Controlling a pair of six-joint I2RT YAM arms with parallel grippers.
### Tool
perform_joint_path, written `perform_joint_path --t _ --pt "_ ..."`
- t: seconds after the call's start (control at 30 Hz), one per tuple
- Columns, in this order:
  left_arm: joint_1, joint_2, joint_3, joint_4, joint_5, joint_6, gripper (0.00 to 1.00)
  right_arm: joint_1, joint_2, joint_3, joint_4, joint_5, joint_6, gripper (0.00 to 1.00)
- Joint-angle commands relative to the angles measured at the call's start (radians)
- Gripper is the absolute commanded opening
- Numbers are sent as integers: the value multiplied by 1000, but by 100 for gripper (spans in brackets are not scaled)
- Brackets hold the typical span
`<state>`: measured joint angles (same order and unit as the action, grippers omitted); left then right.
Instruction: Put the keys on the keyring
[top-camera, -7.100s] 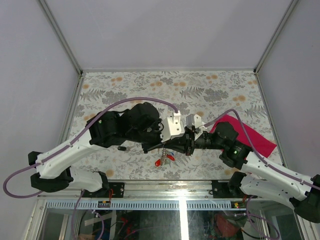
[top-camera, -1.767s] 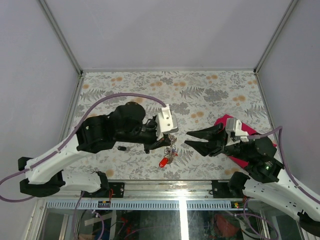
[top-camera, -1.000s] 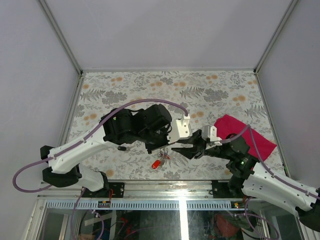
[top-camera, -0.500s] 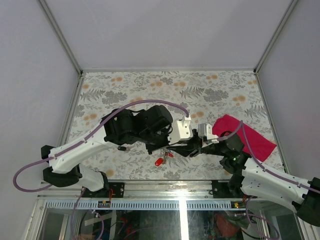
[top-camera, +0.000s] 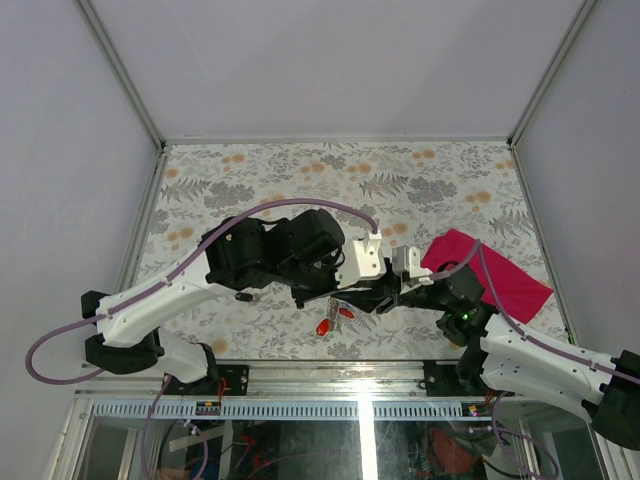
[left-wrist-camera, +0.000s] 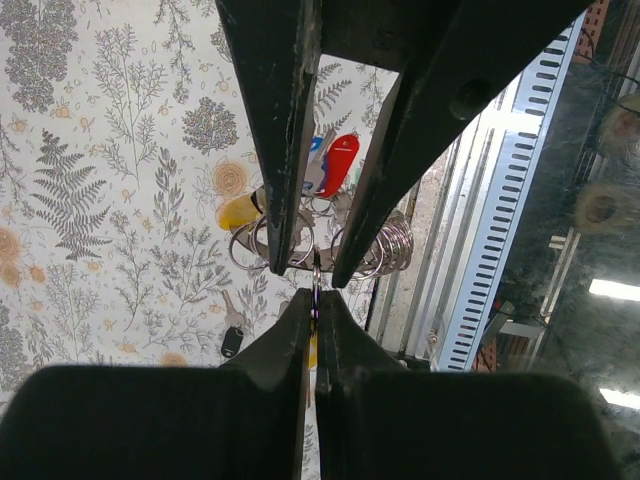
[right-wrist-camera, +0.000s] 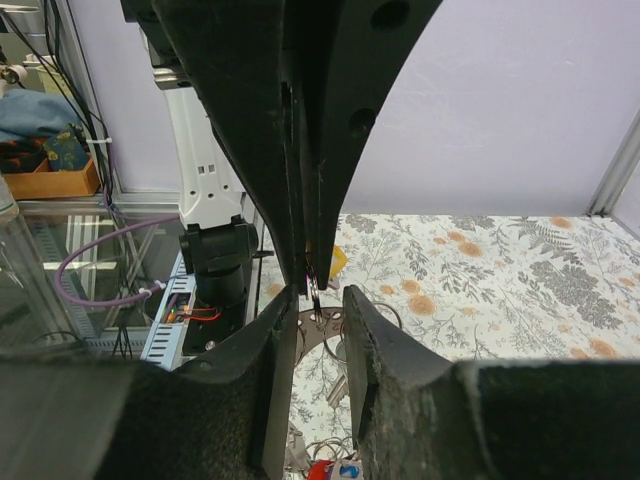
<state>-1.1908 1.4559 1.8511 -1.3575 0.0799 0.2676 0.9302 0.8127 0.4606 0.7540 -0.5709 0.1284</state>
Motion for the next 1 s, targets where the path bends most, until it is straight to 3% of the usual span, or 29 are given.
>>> perform_joint_path --t 0.0,0.13,0.27,0.37,0.5,0.67,0.97 --pt "-9 -6 41 4 6 18 0 4 10 3 81 -27 3 31" --pt "-9 -6 40 4 8 18 0 5 18 11 85 -35 7 25" --pt "-9 -6 40 4 8 19 0 4 22 21 82 -49 10 7" --pt "-9 -10 36 7 4 18 0 5 17 28 69 -52 13 0" --pt "-10 -48 7 53 -1 9 7 5 -15 40 27 -49 14 0" --pt "-9 -152 -91 194 31 -6 23 5 -73 67 -56 -59 -1 0" --pt "-10 -391 -373 570 129 -56 27 4 -130 105 -92 -80 20 0"
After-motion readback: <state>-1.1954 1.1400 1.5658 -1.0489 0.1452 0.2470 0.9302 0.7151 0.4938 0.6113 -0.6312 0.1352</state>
